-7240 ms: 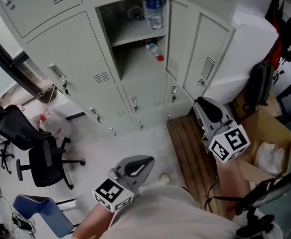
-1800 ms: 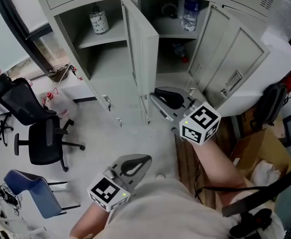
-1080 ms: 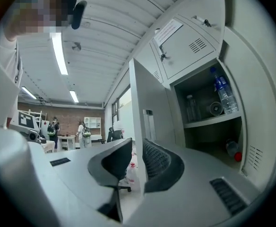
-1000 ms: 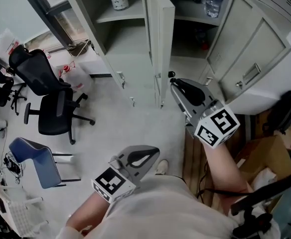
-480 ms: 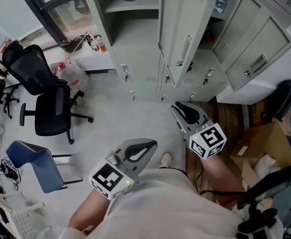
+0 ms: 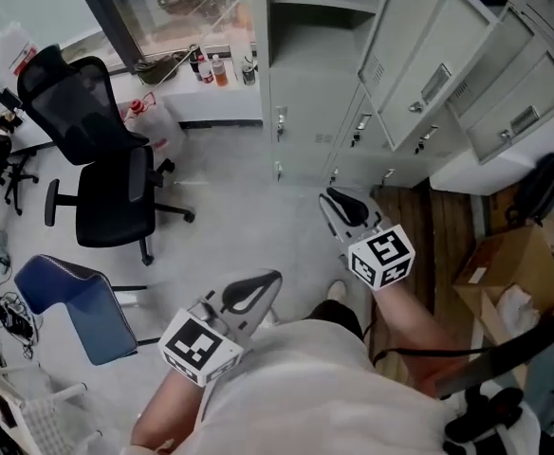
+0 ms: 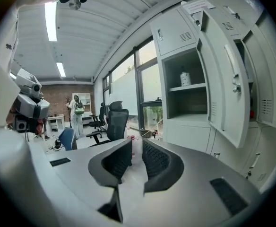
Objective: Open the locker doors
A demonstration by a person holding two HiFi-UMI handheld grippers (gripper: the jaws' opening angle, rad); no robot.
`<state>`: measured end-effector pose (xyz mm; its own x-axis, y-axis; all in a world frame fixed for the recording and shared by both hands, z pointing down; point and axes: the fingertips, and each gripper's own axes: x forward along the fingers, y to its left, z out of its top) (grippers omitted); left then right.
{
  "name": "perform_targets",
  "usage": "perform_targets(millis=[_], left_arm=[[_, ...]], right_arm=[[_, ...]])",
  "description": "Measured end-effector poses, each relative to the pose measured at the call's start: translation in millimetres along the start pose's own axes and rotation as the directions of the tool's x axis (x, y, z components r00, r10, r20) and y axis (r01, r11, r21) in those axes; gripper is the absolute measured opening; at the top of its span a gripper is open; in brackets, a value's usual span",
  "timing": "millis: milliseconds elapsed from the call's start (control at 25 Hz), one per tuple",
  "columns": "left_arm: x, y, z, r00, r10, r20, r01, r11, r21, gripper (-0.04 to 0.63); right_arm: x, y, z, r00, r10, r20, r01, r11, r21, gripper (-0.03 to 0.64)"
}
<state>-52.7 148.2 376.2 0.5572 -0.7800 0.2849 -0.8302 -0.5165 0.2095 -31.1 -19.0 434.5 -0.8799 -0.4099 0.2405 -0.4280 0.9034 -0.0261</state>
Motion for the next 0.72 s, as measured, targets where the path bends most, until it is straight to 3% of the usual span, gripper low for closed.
perform_targets(millis=[280,720], left_arm=[[-47,29,-43,0.999,0.014,-0.029,-0.016,0.997,-0.076,0.009],[-10,114,-62,0.997,0.024,-0.076,-0.035,0.989,-0.143,0.009]], right_arm=[[66,13,-51,0.993,-0.08,-0.085,0.087,0.993,0.076,0.064],[213,-68,-104,0.981,-0.116,-0.158,0.129,0.989,0.073,0.071]])
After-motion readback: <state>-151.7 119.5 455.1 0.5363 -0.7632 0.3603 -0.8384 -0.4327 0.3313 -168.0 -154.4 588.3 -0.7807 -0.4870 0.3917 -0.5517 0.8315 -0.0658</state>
